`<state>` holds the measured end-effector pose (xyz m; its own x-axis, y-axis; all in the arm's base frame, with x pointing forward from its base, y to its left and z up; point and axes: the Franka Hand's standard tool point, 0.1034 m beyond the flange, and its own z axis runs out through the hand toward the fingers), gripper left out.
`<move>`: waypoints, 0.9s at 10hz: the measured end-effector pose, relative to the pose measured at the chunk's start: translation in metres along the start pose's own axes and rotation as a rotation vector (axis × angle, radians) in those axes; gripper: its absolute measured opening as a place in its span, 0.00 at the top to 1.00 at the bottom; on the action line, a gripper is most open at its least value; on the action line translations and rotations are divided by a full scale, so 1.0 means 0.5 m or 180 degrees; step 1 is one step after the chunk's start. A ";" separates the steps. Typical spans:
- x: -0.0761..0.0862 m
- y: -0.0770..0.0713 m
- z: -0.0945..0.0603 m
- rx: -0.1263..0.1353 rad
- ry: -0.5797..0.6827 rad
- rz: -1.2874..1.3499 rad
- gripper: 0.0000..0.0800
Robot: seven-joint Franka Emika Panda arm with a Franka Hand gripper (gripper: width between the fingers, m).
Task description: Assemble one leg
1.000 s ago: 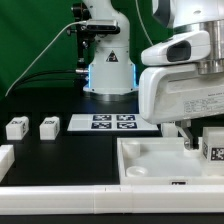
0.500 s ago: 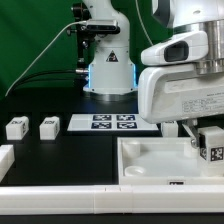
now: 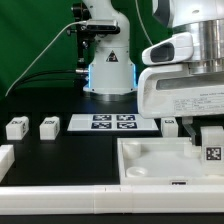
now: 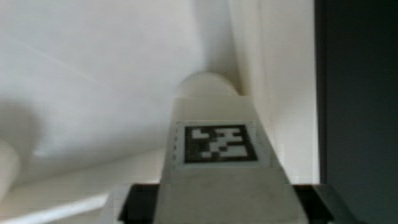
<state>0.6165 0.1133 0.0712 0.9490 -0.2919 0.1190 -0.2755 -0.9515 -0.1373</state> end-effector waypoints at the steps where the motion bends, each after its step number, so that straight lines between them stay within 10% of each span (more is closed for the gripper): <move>1: 0.001 0.001 -0.002 0.0004 0.0006 0.0470 0.64; 9: -0.005 -0.012 -0.002 0.0164 -0.0151 0.3733 0.63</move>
Offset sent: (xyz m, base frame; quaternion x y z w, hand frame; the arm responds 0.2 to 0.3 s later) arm -0.0014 -0.0029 0.0017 0.0030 -0.0028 0.3463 0.9381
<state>0.6156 0.1197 0.0729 0.1237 -0.9819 -0.1433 -0.9791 -0.0973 -0.1784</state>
